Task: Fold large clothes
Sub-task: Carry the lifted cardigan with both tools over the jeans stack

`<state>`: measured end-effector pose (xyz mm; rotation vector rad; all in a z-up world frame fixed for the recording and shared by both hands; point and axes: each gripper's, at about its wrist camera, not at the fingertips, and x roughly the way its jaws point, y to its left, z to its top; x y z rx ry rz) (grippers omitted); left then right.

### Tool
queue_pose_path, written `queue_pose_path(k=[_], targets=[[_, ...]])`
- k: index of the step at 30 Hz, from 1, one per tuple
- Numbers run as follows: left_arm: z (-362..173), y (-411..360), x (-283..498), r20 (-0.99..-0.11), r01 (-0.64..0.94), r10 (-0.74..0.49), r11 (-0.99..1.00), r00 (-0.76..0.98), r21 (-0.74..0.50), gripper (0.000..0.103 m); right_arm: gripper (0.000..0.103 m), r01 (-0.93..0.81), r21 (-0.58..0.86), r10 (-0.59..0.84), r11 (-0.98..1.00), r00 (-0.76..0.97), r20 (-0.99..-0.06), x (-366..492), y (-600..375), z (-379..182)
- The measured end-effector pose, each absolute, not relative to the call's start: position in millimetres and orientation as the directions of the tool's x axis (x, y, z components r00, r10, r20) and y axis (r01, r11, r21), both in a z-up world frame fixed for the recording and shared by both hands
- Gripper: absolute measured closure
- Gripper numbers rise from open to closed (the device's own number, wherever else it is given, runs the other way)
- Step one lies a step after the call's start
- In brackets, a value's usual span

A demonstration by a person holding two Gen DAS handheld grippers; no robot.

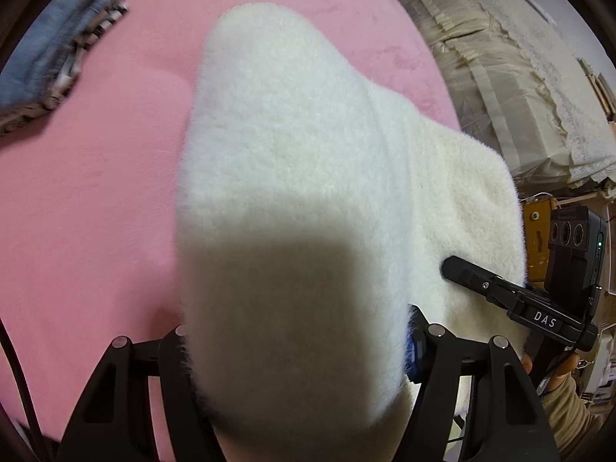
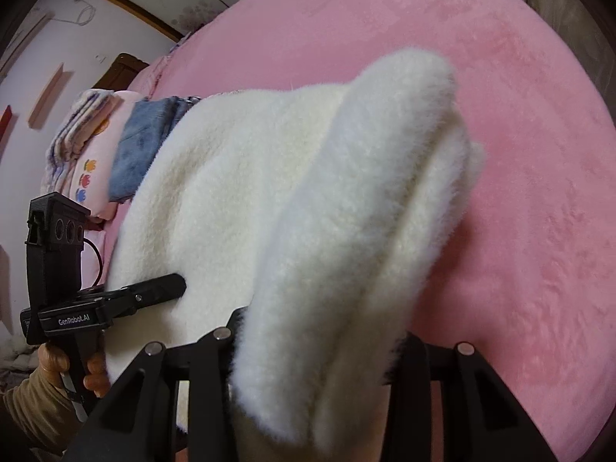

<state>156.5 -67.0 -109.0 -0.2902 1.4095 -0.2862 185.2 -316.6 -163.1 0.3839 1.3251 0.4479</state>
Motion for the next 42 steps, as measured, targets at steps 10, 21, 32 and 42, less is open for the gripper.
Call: queue_pose_path(k=[10, 21, 32, 42], targets=[[5, -38, 105, -0.914, 0.016, -0.322, 0.944, 0.245, -0.329, 0.035, 0.063, -0.208, 0.542, 0.579, 0.814, 0.225, -0.784, 148, -284, -76], [31, 62, 85, -0.901, -0.007, -0.334, 0.937, 0.275, -0.349, 0.035, 0.063, -0.252, 0.529, 0.579, 0.811, 0.213, -0.787, 142, -200, -49], [31, 236, 158, -0.9, 0.075, -0.383, 0.924, 0.21, -0.376, 0.035, 0.063, -0.148, 0.517, 0.538, 0.843, 0.237, -0.809, 182, -45, -48], [28, 389, 287, -0.876, 0.107, -0.359, 0.933, 0.324, -0.343, 0.035, 0.063, -0.201, 0.525, 0.562, 0.827, 0.311, -0.766, 308, 88, -68]])
